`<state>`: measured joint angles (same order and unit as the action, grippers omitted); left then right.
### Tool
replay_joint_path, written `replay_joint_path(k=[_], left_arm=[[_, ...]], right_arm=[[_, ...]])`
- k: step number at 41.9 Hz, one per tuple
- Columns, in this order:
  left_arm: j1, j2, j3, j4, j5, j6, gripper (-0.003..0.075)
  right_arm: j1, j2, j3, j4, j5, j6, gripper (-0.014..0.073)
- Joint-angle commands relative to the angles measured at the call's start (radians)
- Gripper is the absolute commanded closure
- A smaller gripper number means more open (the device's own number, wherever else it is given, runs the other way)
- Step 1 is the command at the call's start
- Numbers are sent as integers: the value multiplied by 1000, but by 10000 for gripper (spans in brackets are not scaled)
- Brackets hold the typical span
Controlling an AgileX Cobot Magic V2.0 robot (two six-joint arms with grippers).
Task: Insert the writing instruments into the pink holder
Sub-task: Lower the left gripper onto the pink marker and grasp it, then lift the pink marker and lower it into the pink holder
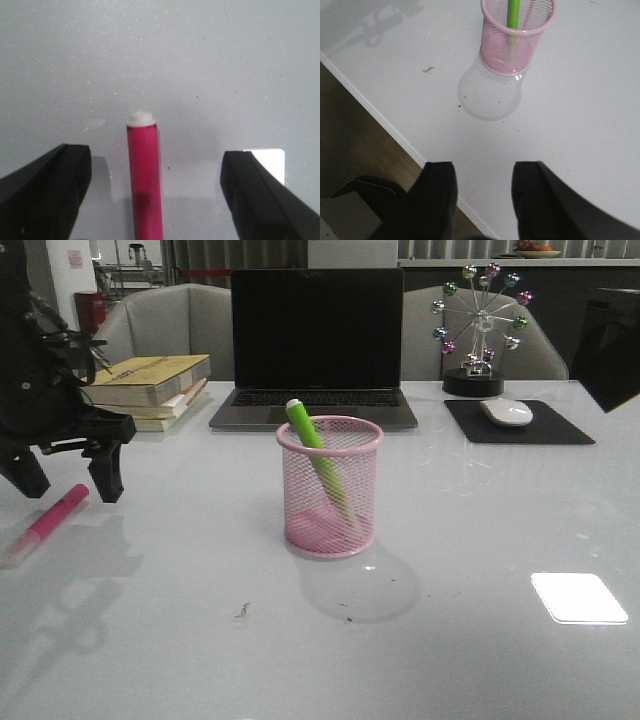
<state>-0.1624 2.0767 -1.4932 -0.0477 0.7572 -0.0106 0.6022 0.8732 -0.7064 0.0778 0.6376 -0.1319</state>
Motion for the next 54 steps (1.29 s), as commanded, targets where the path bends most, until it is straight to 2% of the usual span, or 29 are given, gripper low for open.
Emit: replay_joint_path(k=[1,11,13,17,25,32,43,54], left_arm=[[3,-33,-52,0,-2,-18,140],[3,-10,-63,0,15,-29,143],[3,-10,-63,0,20,-29,167],[3,-10,-63,0,33,-29,252],[3,-10,-63,0,53,-29,491],[3,-10,-63,0,65,-29,633],[0,-60,-38,0,51,-3,629],[-61,-333,182,-5,-189,11,629]], right_arm=[[-3,-8,-28,-7,-56,-6,202],[-3,-8,-28,-7,-56,-6,202],[-3,-8,-28,-7,-56,-6,202],[-3,-8,-28,-7,-56,-6,202],[-3,-8,-28,-7,-56,-6,202],[-3,-8,-28,-7,-56,-6,202],[-3,-8,-28,-7,-56,-6,202],[-3,-8,-28,-7,-56,-6,202]])
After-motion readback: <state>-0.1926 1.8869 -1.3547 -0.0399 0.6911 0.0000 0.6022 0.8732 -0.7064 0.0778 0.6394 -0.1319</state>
